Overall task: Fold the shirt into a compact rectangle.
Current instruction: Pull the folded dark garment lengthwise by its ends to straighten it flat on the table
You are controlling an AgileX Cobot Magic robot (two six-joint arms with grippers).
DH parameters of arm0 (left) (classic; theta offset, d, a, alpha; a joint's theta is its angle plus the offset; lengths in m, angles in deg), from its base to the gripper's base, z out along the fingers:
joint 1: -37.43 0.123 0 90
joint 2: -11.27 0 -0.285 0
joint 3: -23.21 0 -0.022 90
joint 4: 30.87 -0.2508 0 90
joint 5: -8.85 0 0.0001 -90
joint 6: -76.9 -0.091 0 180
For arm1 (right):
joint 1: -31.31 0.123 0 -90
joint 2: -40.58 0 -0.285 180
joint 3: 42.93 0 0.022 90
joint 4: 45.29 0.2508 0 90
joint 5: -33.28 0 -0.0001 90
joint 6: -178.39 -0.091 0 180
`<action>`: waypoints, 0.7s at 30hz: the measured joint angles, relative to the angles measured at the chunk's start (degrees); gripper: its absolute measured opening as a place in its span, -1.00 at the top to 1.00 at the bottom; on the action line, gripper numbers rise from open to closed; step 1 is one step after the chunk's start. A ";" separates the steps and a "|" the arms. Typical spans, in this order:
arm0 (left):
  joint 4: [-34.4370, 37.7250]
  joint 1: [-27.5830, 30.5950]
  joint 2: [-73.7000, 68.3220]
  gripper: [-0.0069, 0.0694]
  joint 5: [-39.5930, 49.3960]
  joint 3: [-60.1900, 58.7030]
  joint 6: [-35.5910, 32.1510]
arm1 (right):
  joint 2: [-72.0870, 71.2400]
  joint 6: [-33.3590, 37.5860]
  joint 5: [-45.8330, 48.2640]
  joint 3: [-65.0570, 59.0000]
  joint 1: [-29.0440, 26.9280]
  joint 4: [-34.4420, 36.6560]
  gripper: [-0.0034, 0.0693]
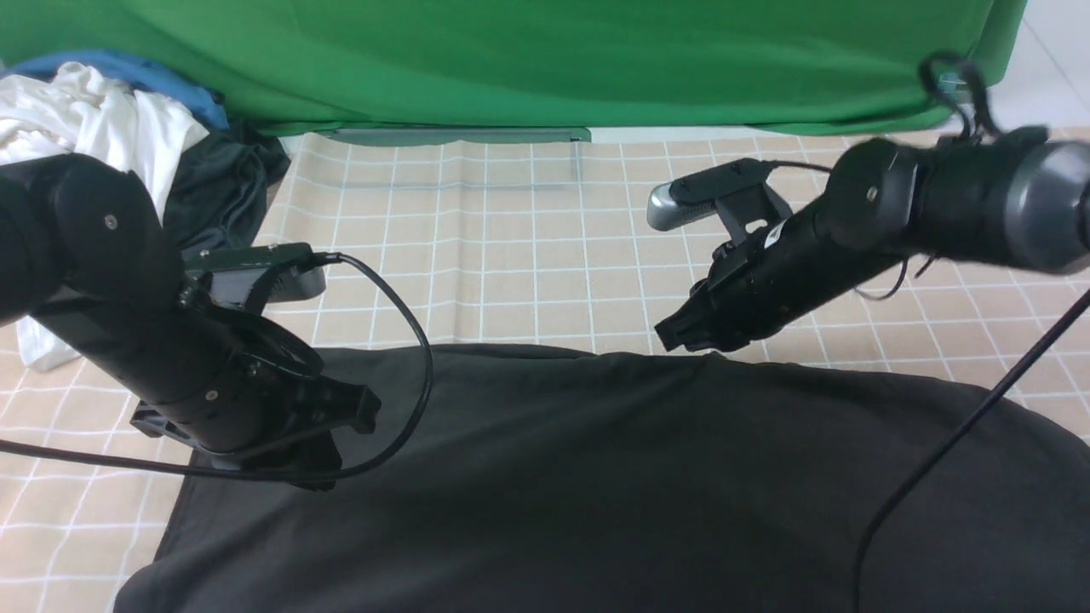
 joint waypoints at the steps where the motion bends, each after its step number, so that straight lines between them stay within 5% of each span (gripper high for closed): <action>1: 0.13 0.00 0.00 0.77 0.06 0.04 0.00 | -2.11 -0.17 3.35 0.64 0.00 -2.07 0.80; 9: 1.44 0.00 0.00 0.77 0.54 0.04 0.03 | -11.56 -7.66 18.89 1.12 -4.74 -14.97 0.80; 14: 1.50 0.00 -1.39 0.77 -1.79 0.06 0.03 | -13.29 -8.73 32.90 -0.28 -15.80 -16.84 0.80; 21: 3.42 -1.96 -6.41 0.77 -2.13 0.06 -1.58 | -19.35 -11.33 33.85 -14.88 -30.79 -17.80 0.79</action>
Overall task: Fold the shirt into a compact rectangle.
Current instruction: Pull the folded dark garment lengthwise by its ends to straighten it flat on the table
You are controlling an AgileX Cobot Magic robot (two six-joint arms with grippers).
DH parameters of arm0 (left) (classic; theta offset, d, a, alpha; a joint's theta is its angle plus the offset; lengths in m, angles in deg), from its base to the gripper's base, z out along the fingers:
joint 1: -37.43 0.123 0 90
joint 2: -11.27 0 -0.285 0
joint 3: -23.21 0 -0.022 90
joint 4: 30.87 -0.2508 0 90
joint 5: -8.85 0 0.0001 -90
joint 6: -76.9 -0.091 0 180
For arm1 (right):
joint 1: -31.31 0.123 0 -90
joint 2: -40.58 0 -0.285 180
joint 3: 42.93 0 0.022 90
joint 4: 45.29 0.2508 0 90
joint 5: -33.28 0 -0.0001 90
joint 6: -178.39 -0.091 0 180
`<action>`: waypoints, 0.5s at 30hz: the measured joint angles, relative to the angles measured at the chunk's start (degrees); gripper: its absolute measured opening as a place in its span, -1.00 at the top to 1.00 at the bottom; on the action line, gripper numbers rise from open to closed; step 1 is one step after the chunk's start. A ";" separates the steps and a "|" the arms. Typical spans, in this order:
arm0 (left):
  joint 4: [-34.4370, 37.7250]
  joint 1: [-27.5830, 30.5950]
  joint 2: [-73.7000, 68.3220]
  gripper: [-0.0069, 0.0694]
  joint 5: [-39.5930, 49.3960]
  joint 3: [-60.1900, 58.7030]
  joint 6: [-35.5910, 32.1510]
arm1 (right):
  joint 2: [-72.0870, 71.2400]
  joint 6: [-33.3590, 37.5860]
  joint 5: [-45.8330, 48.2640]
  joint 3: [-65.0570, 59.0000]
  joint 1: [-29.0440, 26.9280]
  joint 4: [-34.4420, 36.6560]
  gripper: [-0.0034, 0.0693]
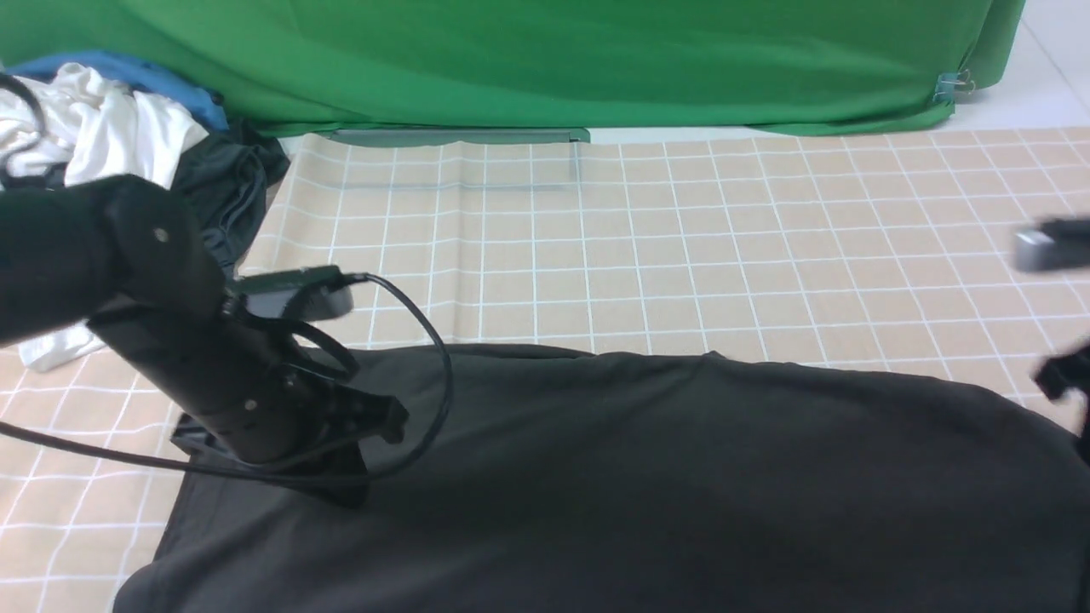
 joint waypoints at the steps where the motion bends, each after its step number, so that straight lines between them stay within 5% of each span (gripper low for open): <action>1: 0.00 -0.16 -0.29 0.77 -0.08 0.00 -0.01 | -0.34 -0.40 -0.27 -1.10 -0.73 0.00 0.78; 4: 0.00 -3.01 -2.94 0.77 -1.51 0.00 -0.25 | -5.90 -3.04 -4.35 -8.80 -5.79 0.00 0.60; 11: -0.94 -4.55 -7.44 0.77 -2.93 0.48 1.94 | -8.40 -4.59 -8.20 -18.62 -8.61 -0.21 -0.35; 15: -1.06 -4.55 -8.67 0.77 -2.28 1.05 2.22 | -7.33 -4.72 -11.88 -21.80 -8.66 -0.35 -0.41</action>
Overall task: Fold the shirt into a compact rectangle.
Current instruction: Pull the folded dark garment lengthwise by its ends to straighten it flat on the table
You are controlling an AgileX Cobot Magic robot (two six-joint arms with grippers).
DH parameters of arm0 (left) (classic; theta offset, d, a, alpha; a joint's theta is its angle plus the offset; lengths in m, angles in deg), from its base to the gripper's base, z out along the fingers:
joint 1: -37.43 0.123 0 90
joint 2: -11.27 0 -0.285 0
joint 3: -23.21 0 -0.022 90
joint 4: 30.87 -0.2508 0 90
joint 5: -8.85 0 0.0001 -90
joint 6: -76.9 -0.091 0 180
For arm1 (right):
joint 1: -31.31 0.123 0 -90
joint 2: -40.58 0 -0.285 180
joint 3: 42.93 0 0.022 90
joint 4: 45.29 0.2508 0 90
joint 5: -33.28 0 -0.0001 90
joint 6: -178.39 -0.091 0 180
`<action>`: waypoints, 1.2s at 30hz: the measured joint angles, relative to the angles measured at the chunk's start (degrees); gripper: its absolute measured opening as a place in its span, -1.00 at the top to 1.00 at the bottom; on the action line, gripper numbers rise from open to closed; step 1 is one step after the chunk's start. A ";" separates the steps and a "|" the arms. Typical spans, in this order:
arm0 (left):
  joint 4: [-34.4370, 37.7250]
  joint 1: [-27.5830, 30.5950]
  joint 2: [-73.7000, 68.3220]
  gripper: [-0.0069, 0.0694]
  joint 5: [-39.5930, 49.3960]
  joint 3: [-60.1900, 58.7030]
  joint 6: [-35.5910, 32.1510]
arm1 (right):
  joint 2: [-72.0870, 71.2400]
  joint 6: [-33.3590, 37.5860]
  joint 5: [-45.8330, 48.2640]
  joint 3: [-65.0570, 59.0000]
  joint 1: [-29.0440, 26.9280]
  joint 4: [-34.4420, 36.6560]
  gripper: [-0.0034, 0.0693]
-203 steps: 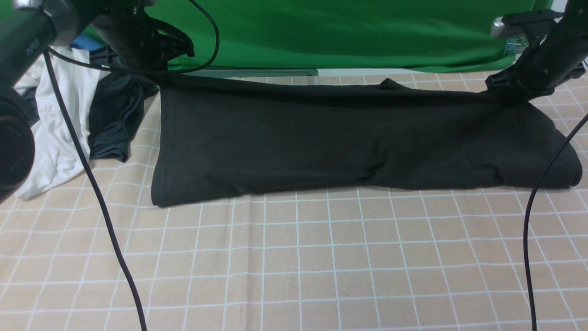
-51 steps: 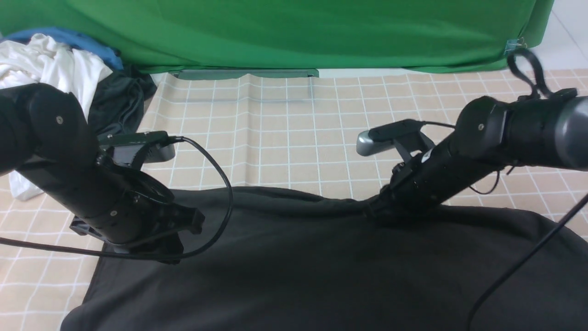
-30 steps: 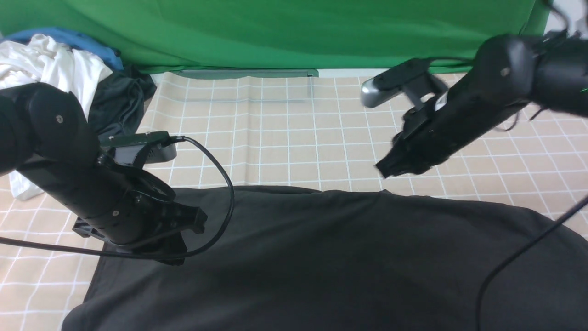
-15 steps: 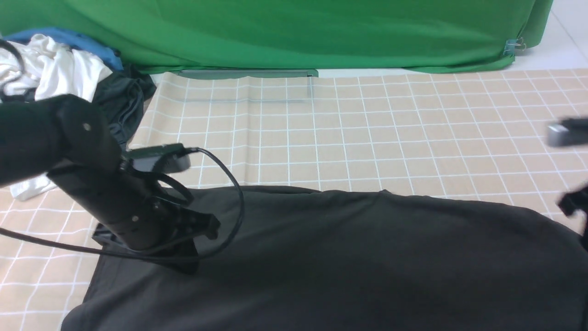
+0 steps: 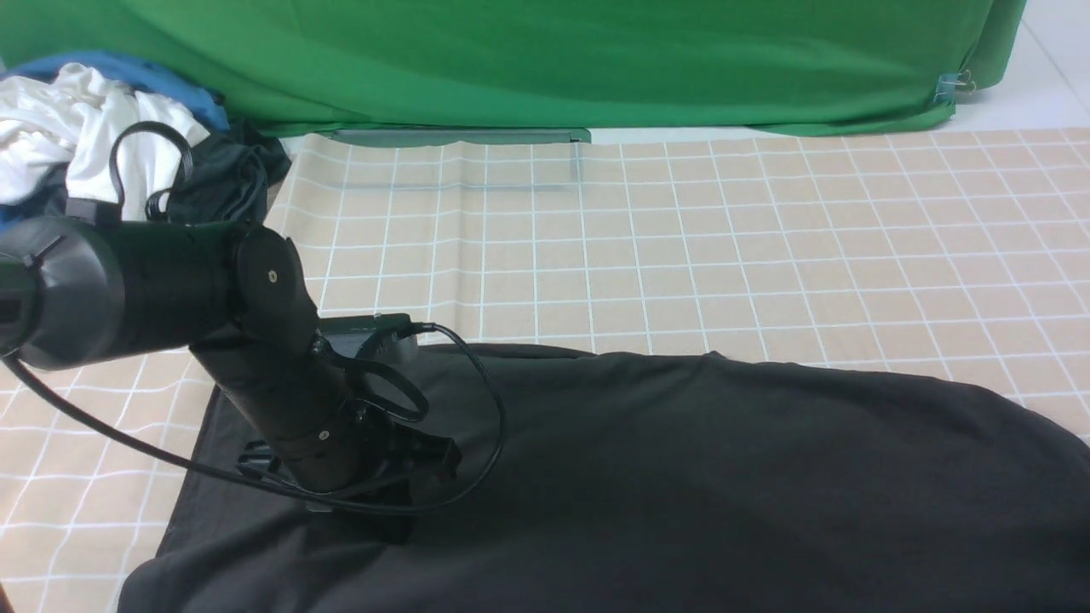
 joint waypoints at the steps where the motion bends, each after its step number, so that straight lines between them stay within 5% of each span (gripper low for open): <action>1: -0.02 0.00 -0.23 0.77 0.13 0.07 0.00 | 0.31 0.00 -1.66 -0.61 0.01 -0.08 -0.33; 6: -0.02 0.00 -0.52 0.77 0.42 0.15 0.00 | 0.56 1.32 -4.42 -1.05 0.01 -0.84 0.59; 18: 0.08 0.00 -0.52 0.77 0.41 0.15 -0.18 | 0.19 -1.82 2.71 1.28 0.07 -6.28 0.63; 22: 0.19 0.00 0.27 0.77 0.14 0.20 -0.18 | 0.25 -6.13 5.57 4.25 0.07 -8.57 0.16; 28: -1.00 -0.06 4.84 0.77 -1.76 -0.53 -0.24 | 0.20 -7.52 5.94 10.53 0.07 -5.12 -0.86; 36: -1.39 -0.06 18.51 0.77 -0.60 -0.53 -0.24 | 6.23 -4.58 -1.83 11.08 0.07 -0.21 -0.94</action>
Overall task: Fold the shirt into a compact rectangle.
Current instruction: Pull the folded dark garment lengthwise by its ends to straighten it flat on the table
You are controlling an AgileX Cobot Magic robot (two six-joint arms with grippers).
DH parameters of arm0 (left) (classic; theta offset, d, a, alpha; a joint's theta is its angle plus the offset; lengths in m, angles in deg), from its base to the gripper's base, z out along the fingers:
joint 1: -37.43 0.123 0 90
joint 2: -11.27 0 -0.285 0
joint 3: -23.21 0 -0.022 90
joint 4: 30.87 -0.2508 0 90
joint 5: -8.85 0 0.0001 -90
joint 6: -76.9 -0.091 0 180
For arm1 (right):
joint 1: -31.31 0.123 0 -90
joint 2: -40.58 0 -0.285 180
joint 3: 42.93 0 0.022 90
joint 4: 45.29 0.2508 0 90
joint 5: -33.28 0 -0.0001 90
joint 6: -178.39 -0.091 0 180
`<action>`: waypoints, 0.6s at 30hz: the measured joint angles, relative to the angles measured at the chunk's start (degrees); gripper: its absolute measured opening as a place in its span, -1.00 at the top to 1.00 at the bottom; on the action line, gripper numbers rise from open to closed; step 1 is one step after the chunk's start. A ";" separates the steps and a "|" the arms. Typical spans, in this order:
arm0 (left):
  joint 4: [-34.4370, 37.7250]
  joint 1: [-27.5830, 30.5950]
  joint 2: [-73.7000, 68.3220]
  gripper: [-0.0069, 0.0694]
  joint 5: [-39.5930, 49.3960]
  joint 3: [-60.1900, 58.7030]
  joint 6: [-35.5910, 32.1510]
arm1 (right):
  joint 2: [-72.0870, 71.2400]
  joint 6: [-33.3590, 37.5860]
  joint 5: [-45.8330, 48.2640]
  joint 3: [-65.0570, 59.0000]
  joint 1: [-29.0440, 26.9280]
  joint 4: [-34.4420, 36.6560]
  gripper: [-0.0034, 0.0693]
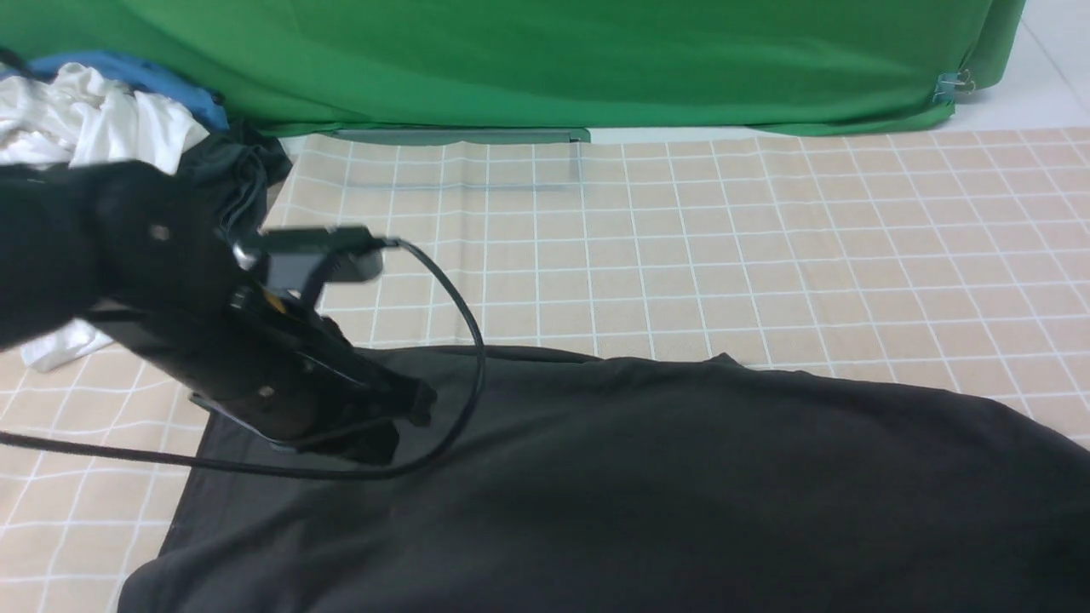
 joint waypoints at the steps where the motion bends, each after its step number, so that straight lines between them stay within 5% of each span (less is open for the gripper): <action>1: 0.00 0.00 0.62 0.77 0.08 0.00 0.00 | 0.26 0.26 -0.01 0.00 0.00 0.18 -0.94; 13: -0.08 0.00 9.77 0.77 2.12 0.00 0.00 | 7.20 3.16 -2.10 0.51 2.07 1.79 -0.28; 18: -0.22 0.00 9.95 0.77 3.08 -0.07 0.00 | 7.38 6.97 -1.89 0.95 2.79 2.32 0.57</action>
